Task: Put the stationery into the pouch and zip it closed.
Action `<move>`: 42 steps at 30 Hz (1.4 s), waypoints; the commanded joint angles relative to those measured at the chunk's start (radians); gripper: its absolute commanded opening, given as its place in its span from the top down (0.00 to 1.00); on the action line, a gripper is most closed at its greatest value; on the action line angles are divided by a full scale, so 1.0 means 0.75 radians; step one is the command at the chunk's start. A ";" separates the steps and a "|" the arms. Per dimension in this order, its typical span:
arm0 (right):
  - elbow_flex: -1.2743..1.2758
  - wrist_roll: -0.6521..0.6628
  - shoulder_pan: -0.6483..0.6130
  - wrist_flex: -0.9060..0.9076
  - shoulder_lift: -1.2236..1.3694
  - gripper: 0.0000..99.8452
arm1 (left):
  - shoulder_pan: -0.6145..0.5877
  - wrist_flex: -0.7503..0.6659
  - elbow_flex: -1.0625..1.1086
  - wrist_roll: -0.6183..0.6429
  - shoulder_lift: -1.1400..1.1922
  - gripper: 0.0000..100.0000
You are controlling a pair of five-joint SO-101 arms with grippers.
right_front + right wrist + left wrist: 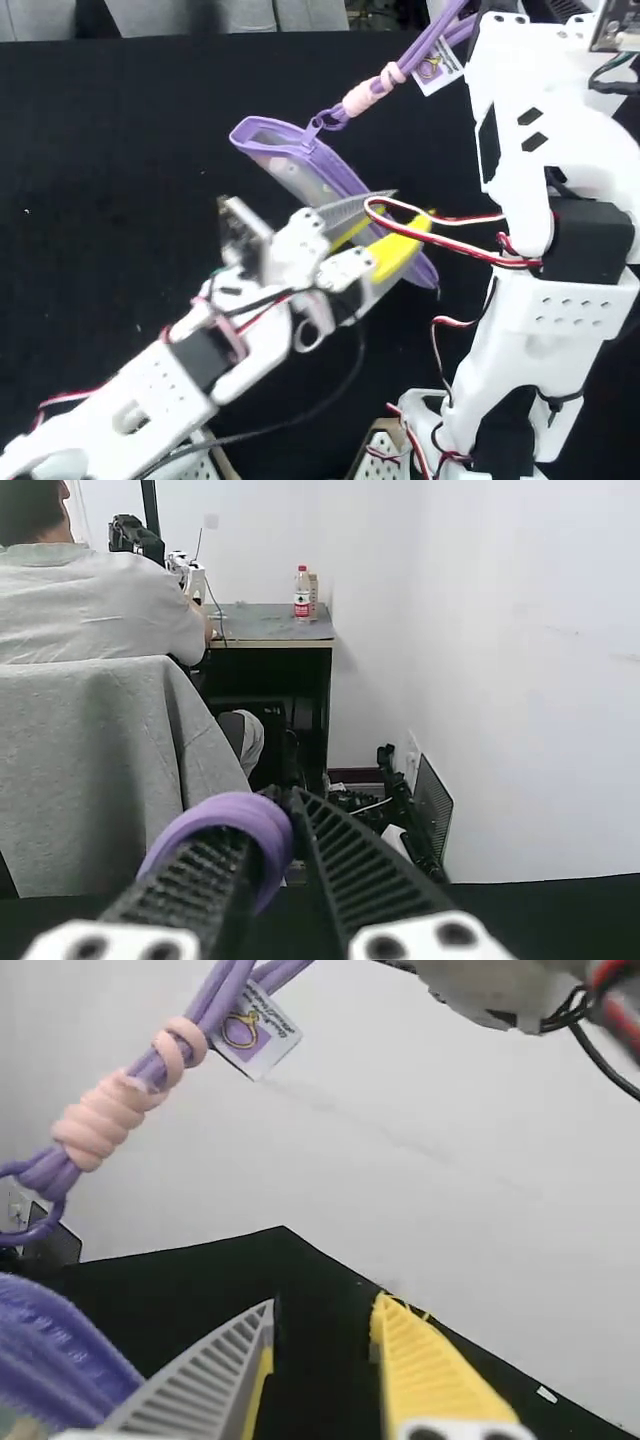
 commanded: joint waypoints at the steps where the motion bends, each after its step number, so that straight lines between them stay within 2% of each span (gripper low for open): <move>1: -0.024 -0.012 -0.012 0.002 -0.009 0.99 | -0.038 -0.068 -0.228 -0.006 0.321 0.88; 6: -0.026 -0.008 -0.012 0.002 -0.009 0.99 | -0.179 -0.025 -0.193 -0.006 0.376 0.88; 10: -0.026 -0.006 -0.010 -0.002 -0.009 0.99 | -0.263 0.129 -0.111 -0.012 0.297 0.88; 17: -0.030 -0.012 0.068 -0.012 -0.009 0.99 | -0.281 0.381 0.091 -0.016 -0.139 0.88; 21: -0.052 -0.014 0.094 0.002 -0.009 0.99 | -0.341 0.399 0.218 -0.029 -0.434 0.88; 23: -0.046 -0.016 0.094 0.002 -0.009 0.99 | -0.361 0.399 0.255 -0.096 -0.548 0.88; 26: -0.044 -0.016 0.072 0.002 -0.009 0.99 | -0.345 0.411 0.267 -0.127 -0.608 0.84; 32: -0.046 -0.010 0.020 0.025 -0.009 0.99 | -0.318 0.411 0.171 -0.137 -0.417 0.82; 42: -0.046 -0.006 0.016 0.025 -0.009 0.99 | -0.494 0.413 -0.304 -0.319 0.315 0.80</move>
